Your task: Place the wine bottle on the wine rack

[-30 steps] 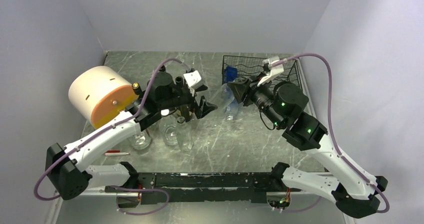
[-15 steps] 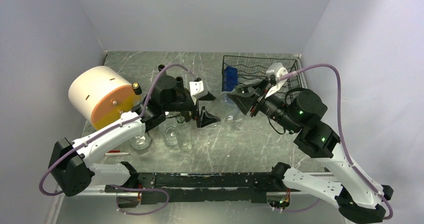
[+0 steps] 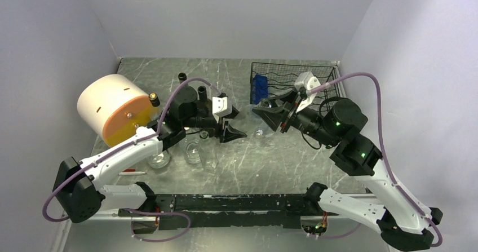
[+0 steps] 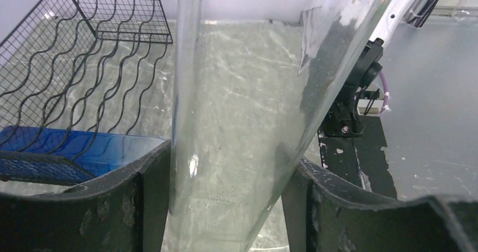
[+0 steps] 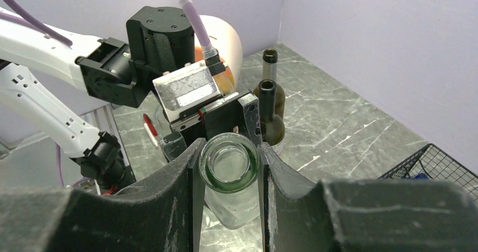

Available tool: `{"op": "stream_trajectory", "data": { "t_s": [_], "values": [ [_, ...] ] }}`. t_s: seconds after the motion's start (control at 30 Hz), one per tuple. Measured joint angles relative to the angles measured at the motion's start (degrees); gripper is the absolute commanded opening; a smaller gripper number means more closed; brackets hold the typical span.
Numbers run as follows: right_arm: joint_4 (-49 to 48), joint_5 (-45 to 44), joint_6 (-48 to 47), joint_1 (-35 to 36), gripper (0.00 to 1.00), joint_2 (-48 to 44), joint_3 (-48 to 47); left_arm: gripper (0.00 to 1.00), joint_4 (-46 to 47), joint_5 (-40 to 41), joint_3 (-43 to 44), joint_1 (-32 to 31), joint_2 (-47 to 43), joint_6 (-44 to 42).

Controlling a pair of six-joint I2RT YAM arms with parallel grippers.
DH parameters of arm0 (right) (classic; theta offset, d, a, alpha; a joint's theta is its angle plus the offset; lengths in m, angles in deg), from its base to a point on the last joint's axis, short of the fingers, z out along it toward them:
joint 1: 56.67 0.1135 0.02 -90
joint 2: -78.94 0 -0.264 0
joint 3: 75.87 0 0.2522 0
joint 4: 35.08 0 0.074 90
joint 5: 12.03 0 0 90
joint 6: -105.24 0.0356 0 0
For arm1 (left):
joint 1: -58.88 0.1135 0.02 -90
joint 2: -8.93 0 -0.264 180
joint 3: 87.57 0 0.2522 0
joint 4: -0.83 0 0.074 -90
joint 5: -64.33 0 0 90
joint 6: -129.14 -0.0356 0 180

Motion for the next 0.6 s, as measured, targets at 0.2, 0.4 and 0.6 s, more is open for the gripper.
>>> {"op": "stream_trajectory", "data": {
  "t_s": [0.2,0.4,0.6],
  "values": [
    [-0.02,0.28,1.09,0.13,0.69,-0.90,-0.17,0.07,1.33,2.71,-0.07,-0.09,-0.87,-2.84],
    [0.90,-0.37,2.69,0.57,0.74,-3.45,-0.79,0.07,3.23,8.11,0.00,0.09,-1.73,-10.10],
    [2.54,-5.68,4.00,0.57,0.75,-3.89,-2.86,0.07,3.76,12.52,1.09,0.11,-1.73,-21.79]
  ]
}}
